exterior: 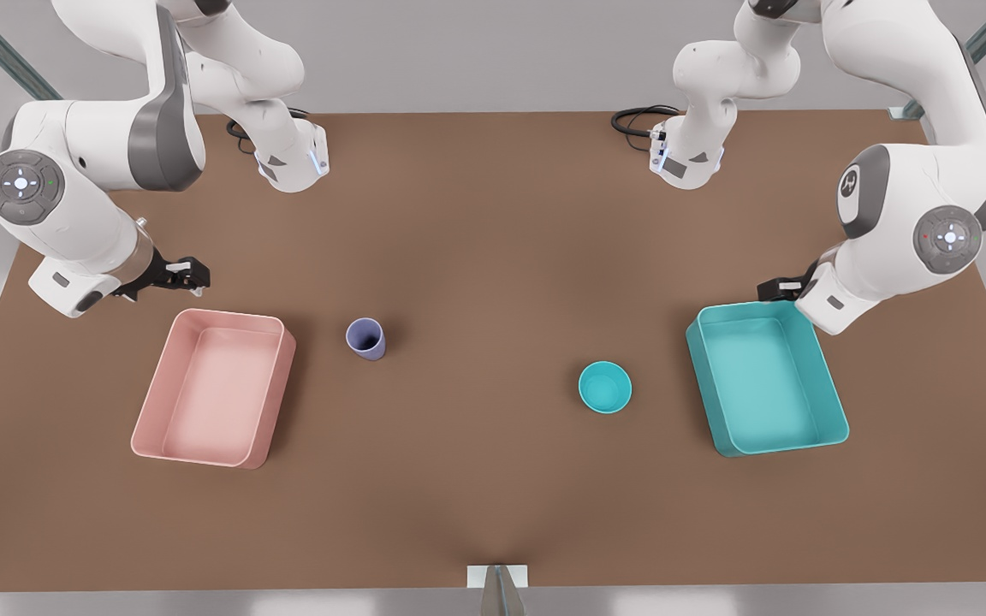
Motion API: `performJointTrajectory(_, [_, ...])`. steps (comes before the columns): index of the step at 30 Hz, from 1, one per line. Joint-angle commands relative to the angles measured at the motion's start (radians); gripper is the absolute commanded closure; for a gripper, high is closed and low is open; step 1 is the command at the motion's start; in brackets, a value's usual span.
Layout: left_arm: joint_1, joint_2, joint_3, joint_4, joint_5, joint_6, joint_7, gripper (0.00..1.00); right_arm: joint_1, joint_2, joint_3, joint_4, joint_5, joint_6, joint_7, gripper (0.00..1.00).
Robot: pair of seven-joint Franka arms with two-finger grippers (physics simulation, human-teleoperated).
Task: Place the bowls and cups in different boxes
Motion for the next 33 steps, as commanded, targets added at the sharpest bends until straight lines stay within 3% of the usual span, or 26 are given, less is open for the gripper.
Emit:
performJointTrajectory(1, [0.0, -0.002, 0.0, 0.006, 0.001, 0.005, 0.001, 0.0, 0.0, 0.0, 0.0, -0.001, 0.003, 0.002, -0.024, 0.0])
performJointTrajectory(3, [-0.005, 0.021, 0.0, 0.005, -0.033, 0.009, -0.003, 0.0, 0.005, 0.006, 0.0, -0.003, 0.003, 0.002, -0.024, 0.0])
performJointTrajectory(4, [-0.029, 0.084, 0.0, 0.005, -0.157, 0.021, -0.005, 0.0, 0.045, 0.028, 0.0, -0.032, 0.003, -0.004, -0.023, 0.0])
performJointTrajectory(7, [-0.094, 0.302, -0.008, 0.012, -0.251, 0.335, -0.017, 0.0, 0.149, 0.153, 0.0, -0.059, 0.011, 0.096, 0.068, 0.0])
performJointTrajectory(8, [-0.097, 0.379, -0.064, 0.014, -0.28, 0.444, -0.016, 0.0, 0.173, 0.183, 0.0, -0.07, 0.018, 0.154, 0.143, 0.0])
performJointTrajectory(13, [-0.138, 0.517, -0.074, 0.009, -0.284, 0.608, -0.019, 0.0, 0.187, 0.358, -0.002, -0.038, 0.155, 0.32, 0.264, 0.0])
performJointTrajectory(19, [-0.117, 0.564, -0.075, -0.014, -0.307, 0.639, 0.029, 0.0, 0.152, 0.368, -0.003, -0.138, 0.178, 0.493, 0.258, 0.0])
performJointTrajectory(24, [-0.12, 0.609, -0.075, -0.014, -0.396, 0.665, 0.112, 0.0, 0.149, 0.378, -0.008, -0.181, 0.196, 0.528, 0.263, 0.0])
performJointTrajectory(26, [-0.121, 0.612, -0.077, -0.014, -0.396, 0.665, 0.112, 0.21, 0.15, 0.378, -0.011, -0.202, 0.189, 0.528, 0.263, 0.0])
performJointTrajectory(29, [-0.126, 0.615, -0.077, -0.014, -0.396, 0.664, 0.112, 0.61, 0.163, 0.342, -0.009, -0.26, 0.184, 0.527, 0.261, 0.0])
performJointTrajectory(31, [-0.127, 0.614, -0.077, -0.009, -0.387, 0.657, 0.119, 0.77, 0.17, 0.301, -0.006, -0.317, 0.184, 0.536, 0.263, 0.0])
performJointTrajectory(33, [-0.127, 0.611, -0.077, -0.006, -0.386, 0.656, 0.118, 0.79, 0.184, 0.259, -0.006, -0.398, 0.19, 0.597, 0.263, 0.0])
